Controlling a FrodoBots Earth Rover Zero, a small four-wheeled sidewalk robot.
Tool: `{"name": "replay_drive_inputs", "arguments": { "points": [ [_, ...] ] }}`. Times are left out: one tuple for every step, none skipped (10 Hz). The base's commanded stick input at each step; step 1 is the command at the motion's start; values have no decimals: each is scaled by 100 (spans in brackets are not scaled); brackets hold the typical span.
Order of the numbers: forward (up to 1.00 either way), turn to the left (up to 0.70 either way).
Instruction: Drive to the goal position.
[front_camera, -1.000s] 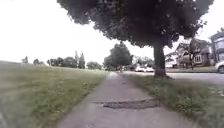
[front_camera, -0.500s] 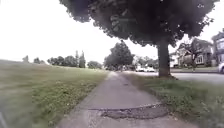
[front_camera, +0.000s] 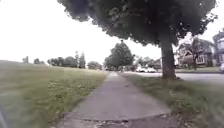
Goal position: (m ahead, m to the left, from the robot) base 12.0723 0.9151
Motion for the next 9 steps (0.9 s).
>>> {"name": "replay_drive_inputs", "arguments": {
  "points": [
    [70, 0],
    [70, 0],
    [70, 0],
    [70, 0],
    [70, 0],
    [70, 0],
    [70, 0],
    [70, 0],
    [70, 0]
  ]
}}
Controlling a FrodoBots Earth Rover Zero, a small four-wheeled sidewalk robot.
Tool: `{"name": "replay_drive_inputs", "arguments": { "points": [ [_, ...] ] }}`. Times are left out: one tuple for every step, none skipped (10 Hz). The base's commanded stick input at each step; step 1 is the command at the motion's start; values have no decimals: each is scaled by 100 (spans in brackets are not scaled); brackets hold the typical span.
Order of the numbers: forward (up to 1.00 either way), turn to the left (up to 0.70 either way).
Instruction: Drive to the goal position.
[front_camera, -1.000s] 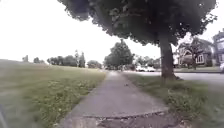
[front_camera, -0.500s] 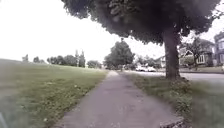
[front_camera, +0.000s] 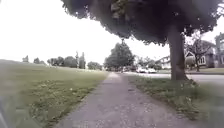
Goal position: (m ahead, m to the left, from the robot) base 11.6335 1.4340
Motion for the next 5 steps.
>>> {"name": "replay_drive_inputs", "arguments": {
  "points": [
    [70, 0],
    [70, 0],
    [70, 0],
    [70, 0],
    [70, 0]
  ]
}}
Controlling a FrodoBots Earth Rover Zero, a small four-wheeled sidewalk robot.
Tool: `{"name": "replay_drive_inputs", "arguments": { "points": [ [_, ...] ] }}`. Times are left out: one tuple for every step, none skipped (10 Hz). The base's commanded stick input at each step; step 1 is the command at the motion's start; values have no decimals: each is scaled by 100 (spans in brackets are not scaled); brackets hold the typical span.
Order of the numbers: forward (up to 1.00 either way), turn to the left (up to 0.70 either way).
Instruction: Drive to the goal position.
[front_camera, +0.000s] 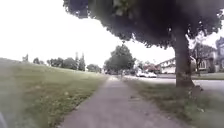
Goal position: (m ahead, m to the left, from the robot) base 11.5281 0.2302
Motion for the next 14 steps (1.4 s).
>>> {"name": "replay_drive_inputs", "arguments": {
  "points": [
    [70, 0],
    [70, 0],
    [70, 0],
    [70, 0],
    [70, 0],
    [70, 0],
    [70, 0],
    [70, 0],
    [70, 0],
    [70, 0],
    [70, 0],
    [70, 6],
    [70, 24],
    [70, 35]
  ]
}}
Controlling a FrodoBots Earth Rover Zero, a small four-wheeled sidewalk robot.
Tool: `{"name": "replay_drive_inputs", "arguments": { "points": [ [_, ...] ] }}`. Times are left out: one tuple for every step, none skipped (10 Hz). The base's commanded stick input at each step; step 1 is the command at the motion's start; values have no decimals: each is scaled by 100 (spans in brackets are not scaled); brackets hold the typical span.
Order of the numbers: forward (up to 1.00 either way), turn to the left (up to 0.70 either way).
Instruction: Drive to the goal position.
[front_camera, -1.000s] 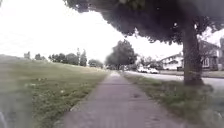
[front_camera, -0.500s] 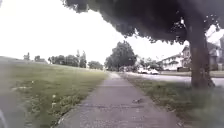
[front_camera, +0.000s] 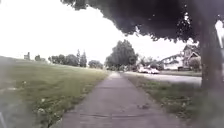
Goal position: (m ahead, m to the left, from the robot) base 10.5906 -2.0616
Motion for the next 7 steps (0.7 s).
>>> {"name": "replay_drive_inputs", "arguments": {
  "points": [
    [70, 30],
    [70, 14],
    [70, 0],
    [70, 0],
    [70, 0],
    [70, 0],
    [70, 0]
  ]
}}
